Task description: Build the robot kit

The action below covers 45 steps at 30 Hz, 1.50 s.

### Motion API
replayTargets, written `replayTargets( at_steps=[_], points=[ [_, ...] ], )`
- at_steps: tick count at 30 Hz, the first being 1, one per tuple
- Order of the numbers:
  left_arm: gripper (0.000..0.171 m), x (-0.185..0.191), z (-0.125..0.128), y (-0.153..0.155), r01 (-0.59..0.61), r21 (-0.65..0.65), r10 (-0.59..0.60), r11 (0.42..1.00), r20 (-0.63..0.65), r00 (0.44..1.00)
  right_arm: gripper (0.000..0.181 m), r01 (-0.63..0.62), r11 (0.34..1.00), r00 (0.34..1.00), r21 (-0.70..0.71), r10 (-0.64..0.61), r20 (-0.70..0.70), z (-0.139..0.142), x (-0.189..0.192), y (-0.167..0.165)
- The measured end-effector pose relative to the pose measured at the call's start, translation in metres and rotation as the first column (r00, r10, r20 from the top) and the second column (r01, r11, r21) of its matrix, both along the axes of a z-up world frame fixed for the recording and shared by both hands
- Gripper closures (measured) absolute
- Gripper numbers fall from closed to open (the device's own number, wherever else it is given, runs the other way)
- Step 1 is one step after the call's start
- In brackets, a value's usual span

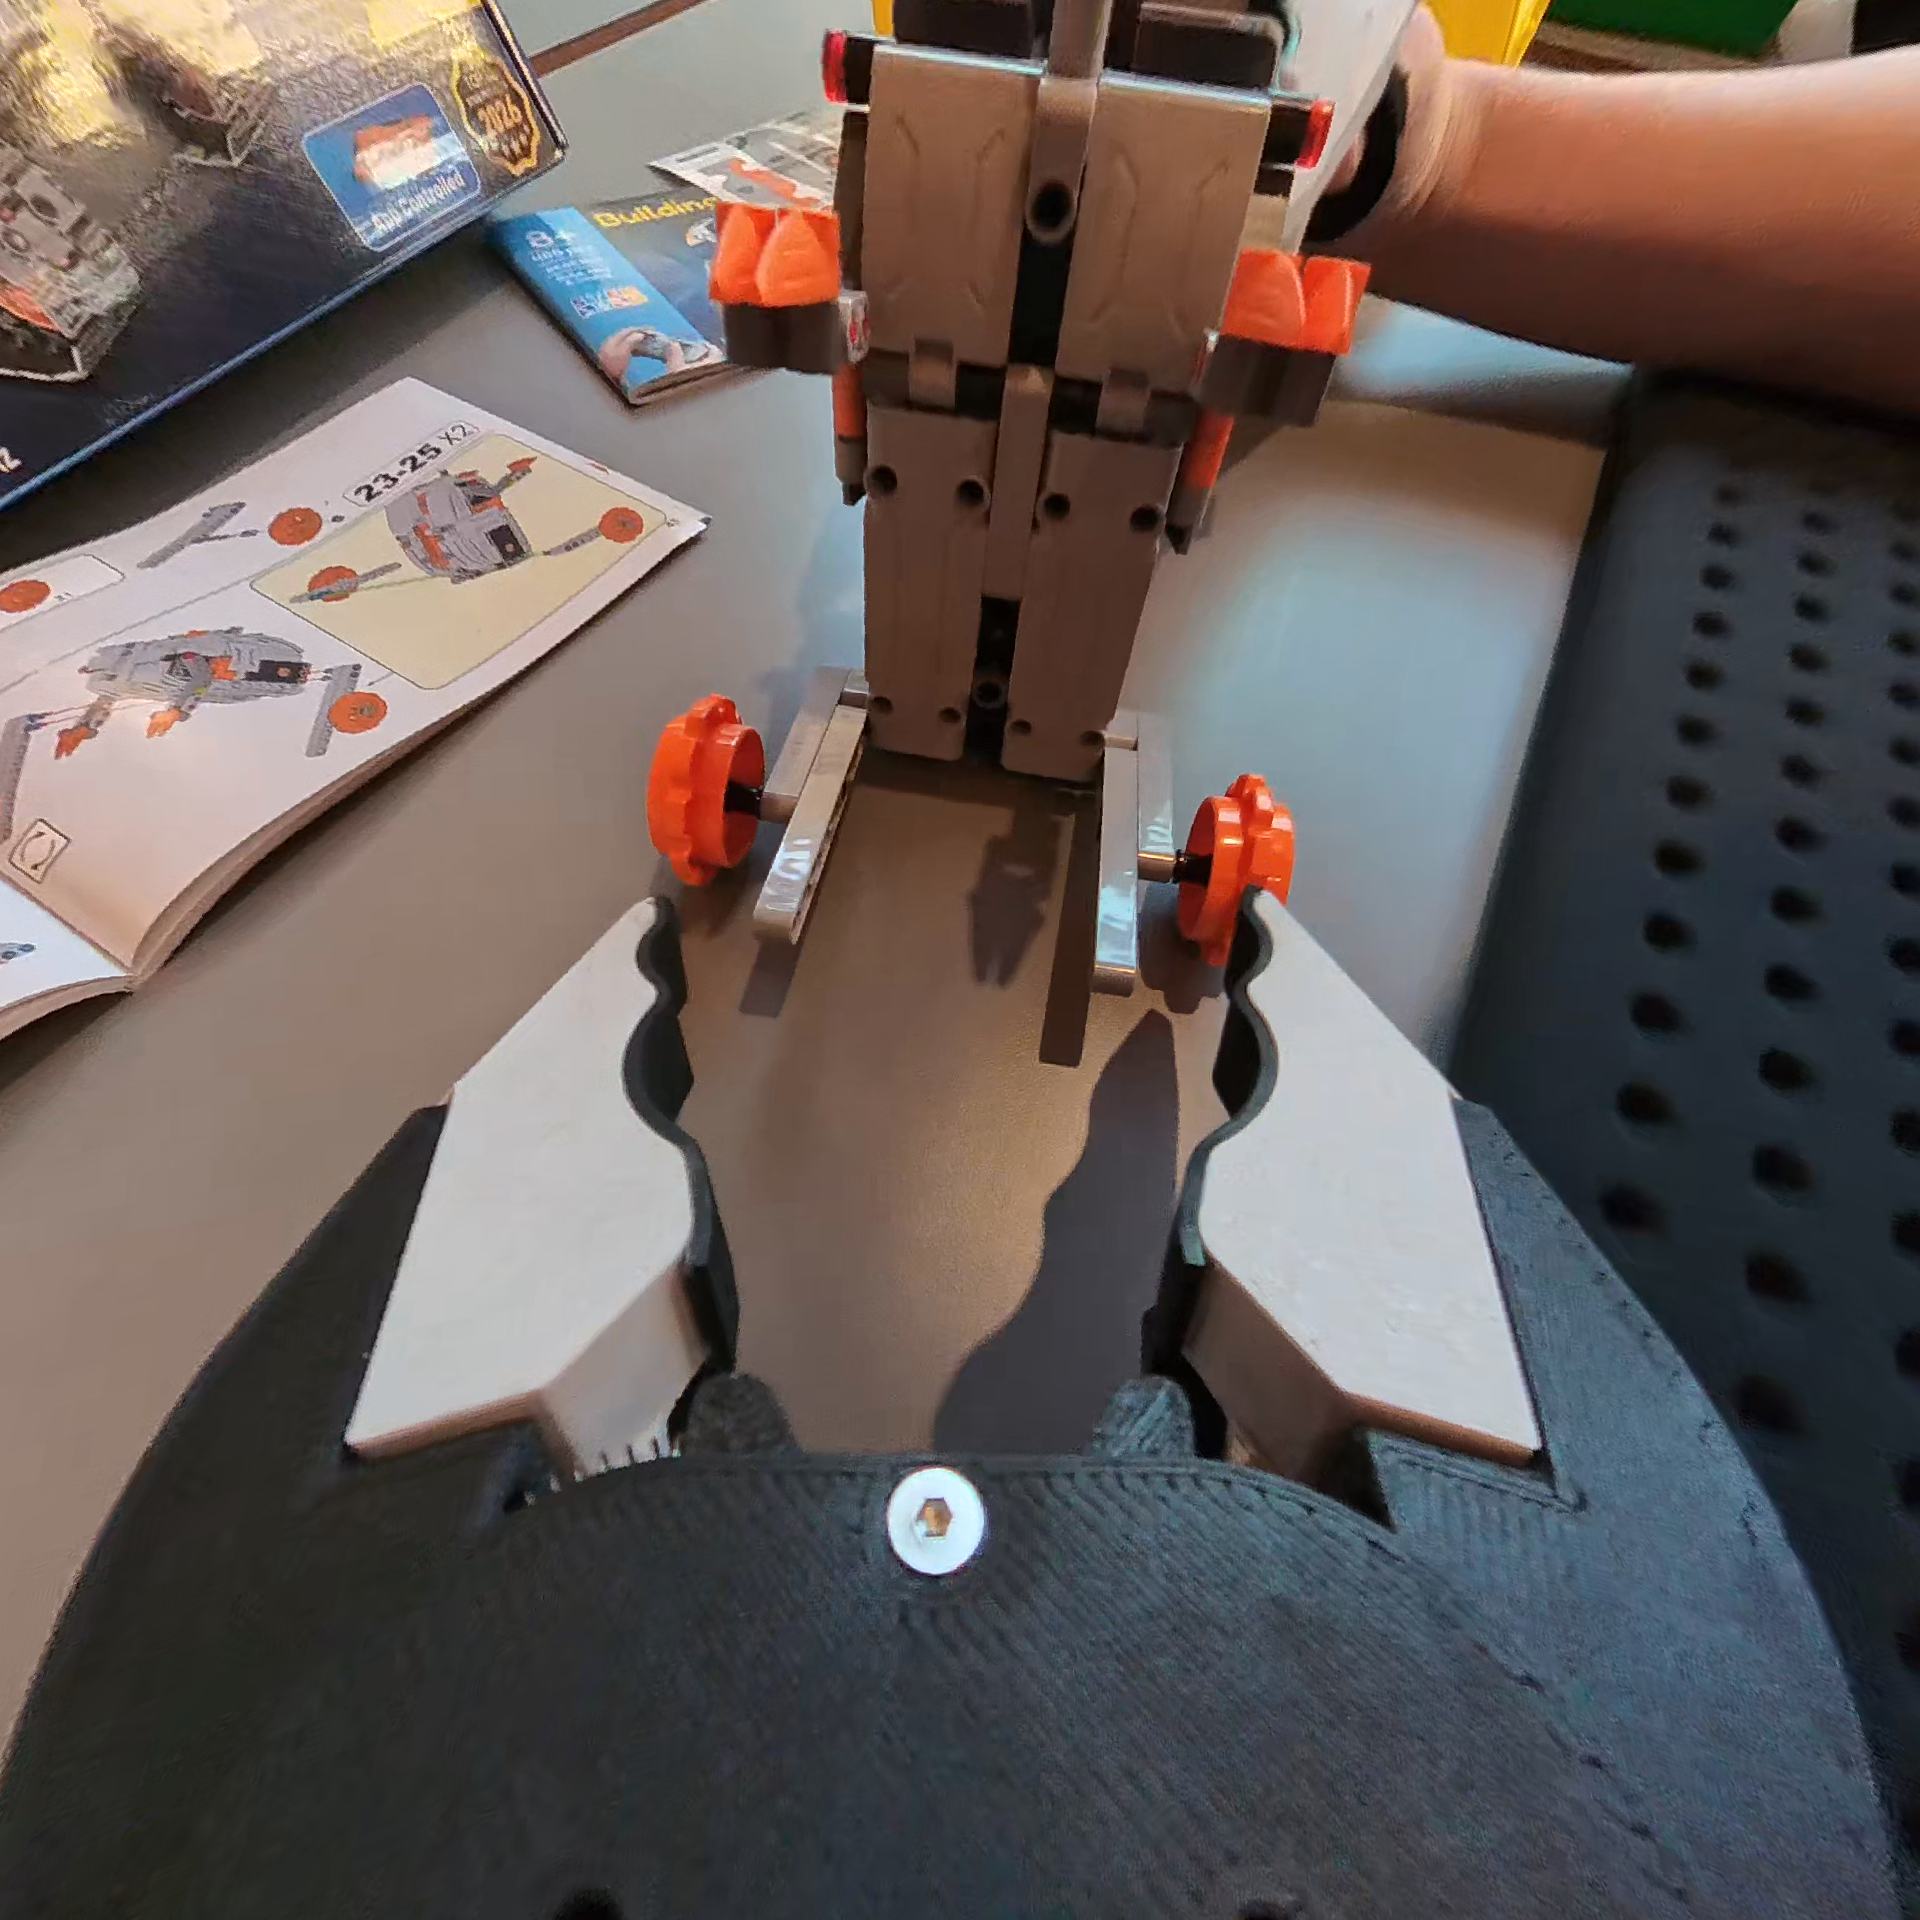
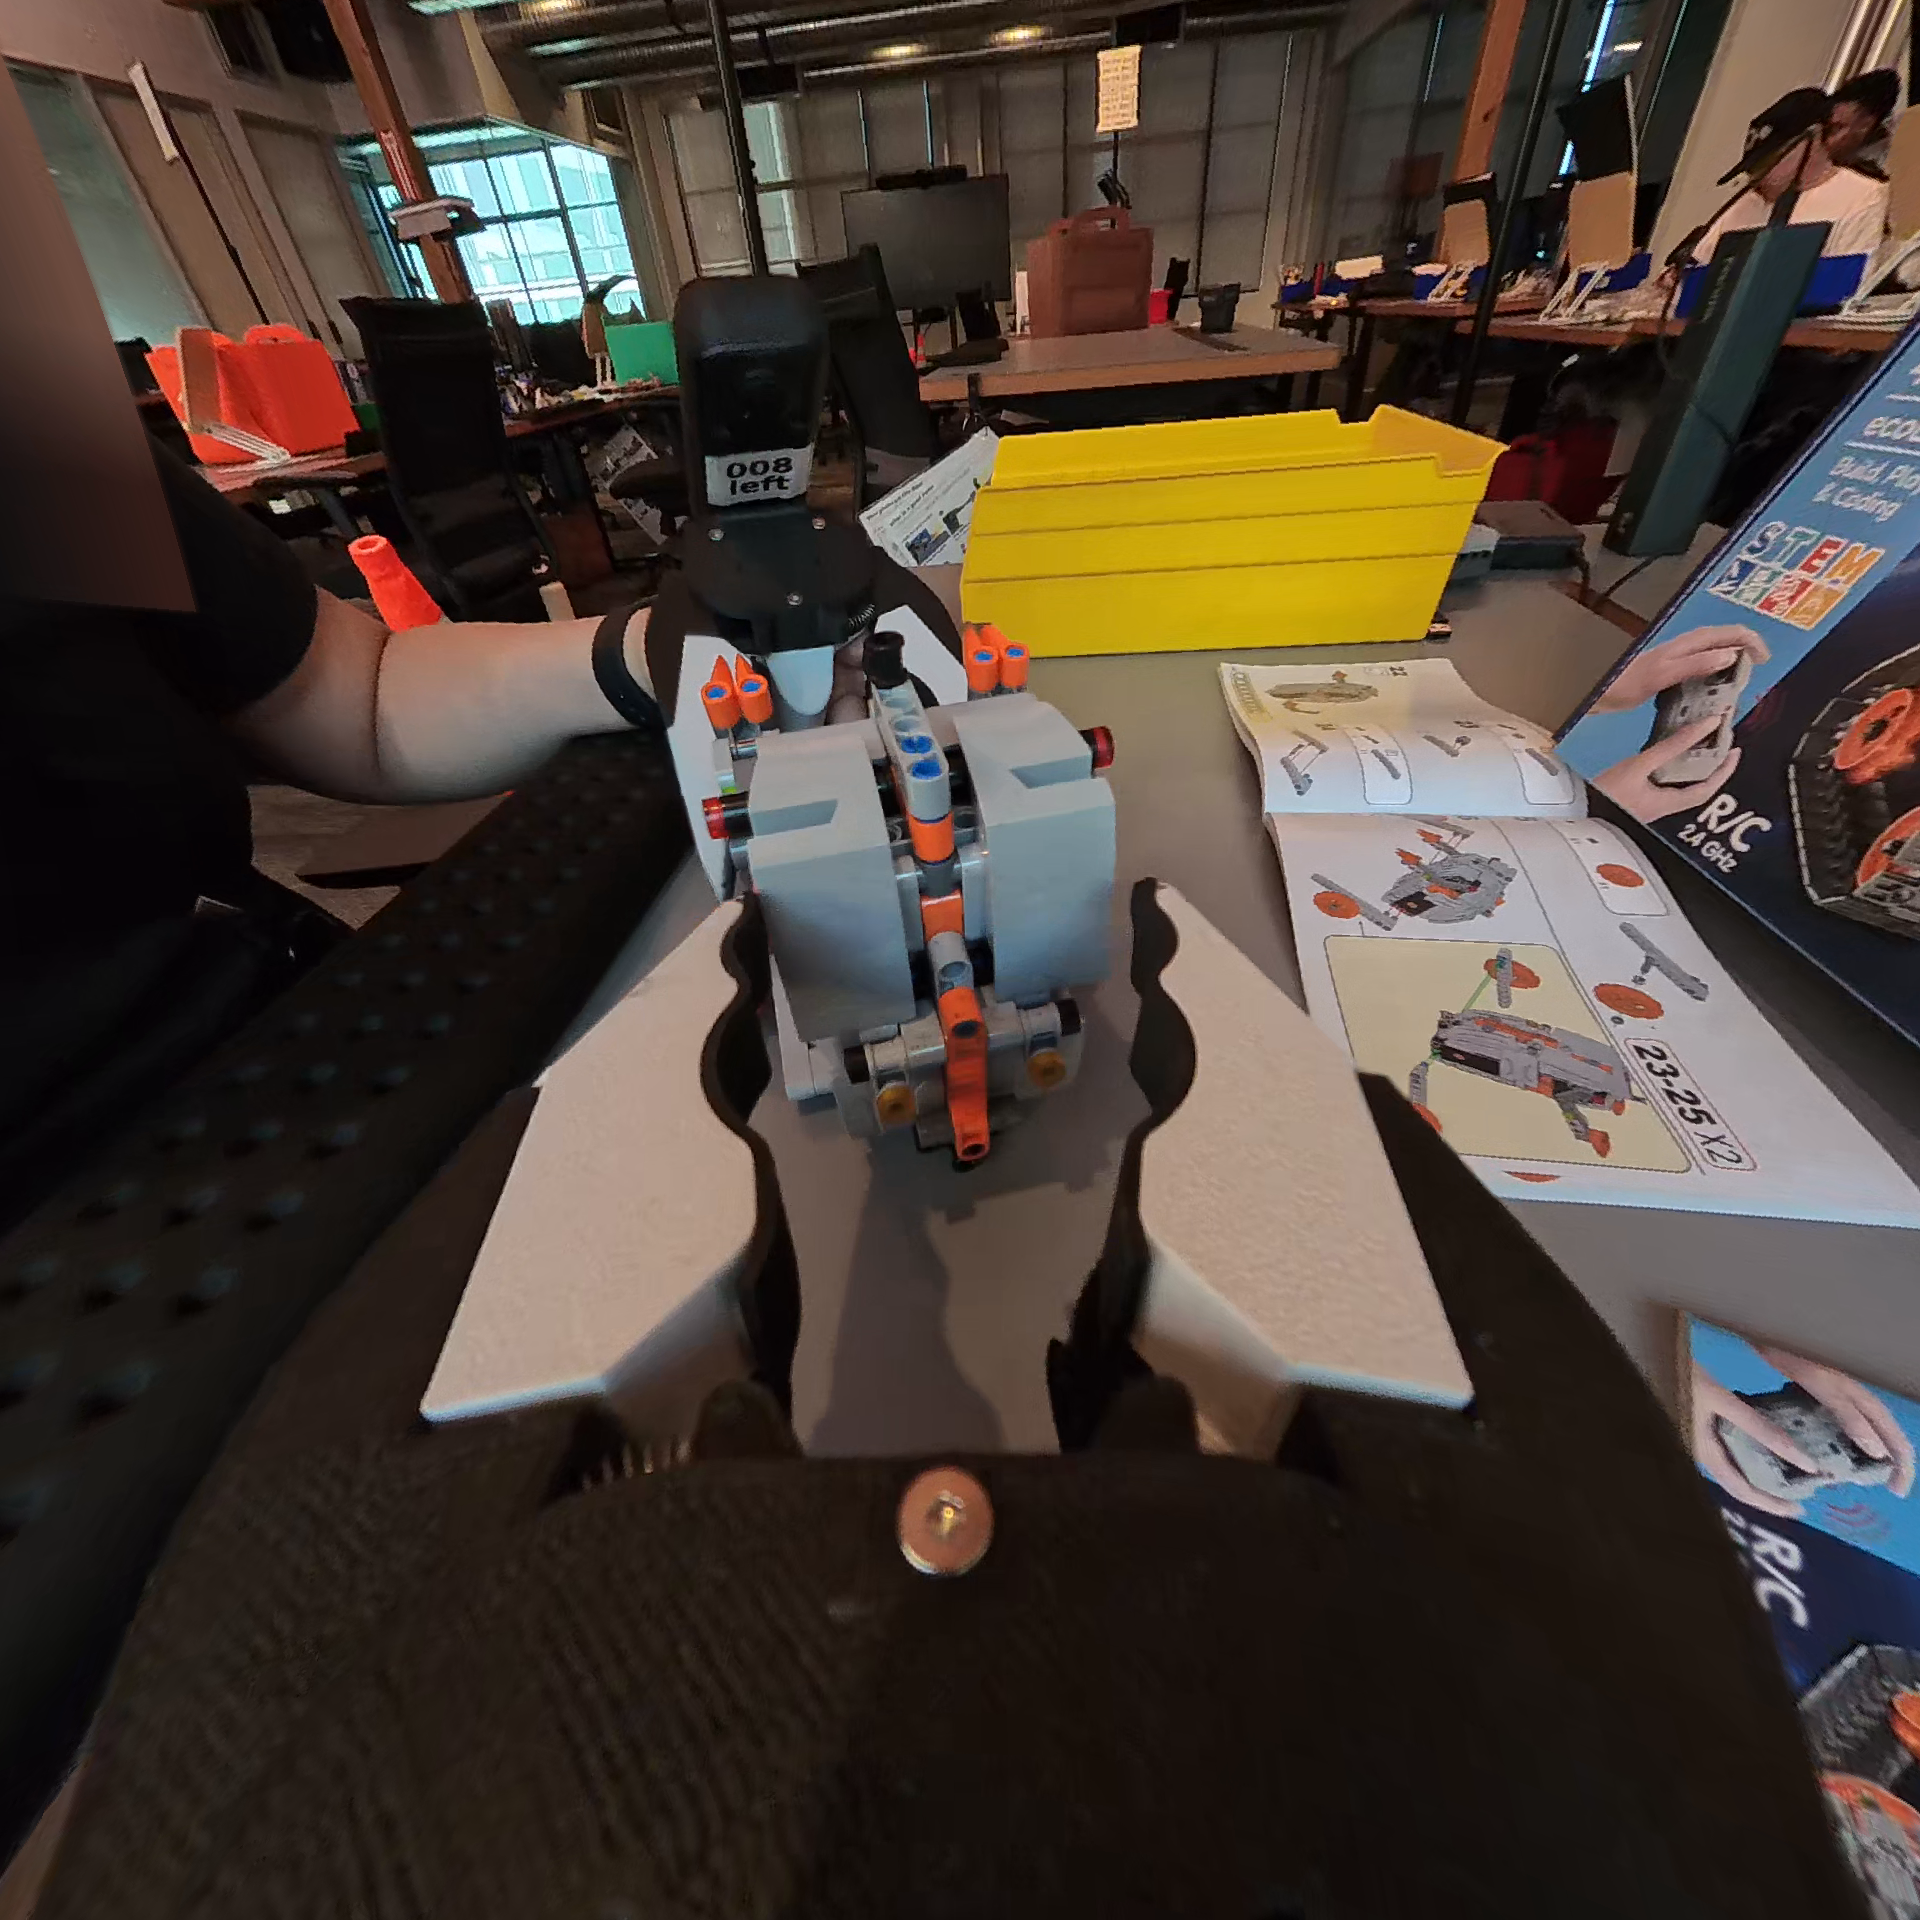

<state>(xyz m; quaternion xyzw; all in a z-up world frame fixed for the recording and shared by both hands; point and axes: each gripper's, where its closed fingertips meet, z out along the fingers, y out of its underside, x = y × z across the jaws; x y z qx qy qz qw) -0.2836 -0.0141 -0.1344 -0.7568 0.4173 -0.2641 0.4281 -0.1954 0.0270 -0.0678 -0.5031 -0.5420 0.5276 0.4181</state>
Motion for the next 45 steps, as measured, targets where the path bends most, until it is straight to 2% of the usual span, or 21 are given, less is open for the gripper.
replayTargets(
  at_steps=[6,10,14,18,22,24,36,42,45],
  points=[
    [0.083,-0.003,0.000,0.000,0.004,0.046,-0.003,0.999,-0.033,0.999,0.108,0.006,1.000,0.995,0.022,-0.008,0.097,-0.018,0.010,0.002],
    [0.081,-0.001,0.003,0.006,-0.007,0.097,0.011,0.995,-0.042,0.999,0.106,-0.006,1.000,0.992,0.006,0.005,0.130,-0.026,0.006,0.000],
    [0.084,-0.002,-0.002,0.008,-0.010,0.066,0.013,0.998,-0.048,0.999,0.096,0.011,1.000,0.987,0.024,-0.015,0.161,-0.031,-0.001,-0.001],
    [0.095,0.000,-0.002,0.005,0.018,0.065,-0.014,0.998,-0.053,0.998,0.095,0.032,0.999,0.986,0.034,-0.037,0.161,-0.031,-0.008,-0.001],
    [0.096,0.000,-0.003,0.003,0.027,0.064,-0.024,0.998,-0.053,0.998,0.098,0.026,0.999,0.985,0.047,-0.034,0.171,-0.033,-0.015,-0.006],
    [0.099,0.001,-0.003,0.003,0.032,0.059,-0.029,0.998,-0.053,0.998,0.107,0.026,0.998,0.983,0.058,-0.036,0.181,-0.034,-0.016,-0.007],
    [0.099,-0.001,-0.005,0.003,0.024,0.031,-0.022,0.999,-0.052,0.998,0.107,0.038,0.996,0.983,0.079,-0.051,0.174,-0.033,-0.017,-0.006],
    [0.101,0.003,0.001,0.000,0.064,0.202,-0.044,0.977,-0.104,0.994,0.107,0.034,0.998,0.985,0.056,-0.043,0.168,-0.033,-0.017,-0.007],
    [0.099,0.002,-0.009,0.001,0.069,0.179,-0.040,0.981,-0.165,0.986,0.106,0.033,0.998,0.984,0.055,-0.042,0.170,-0.033,-0.017,-0.007]
  ],
)
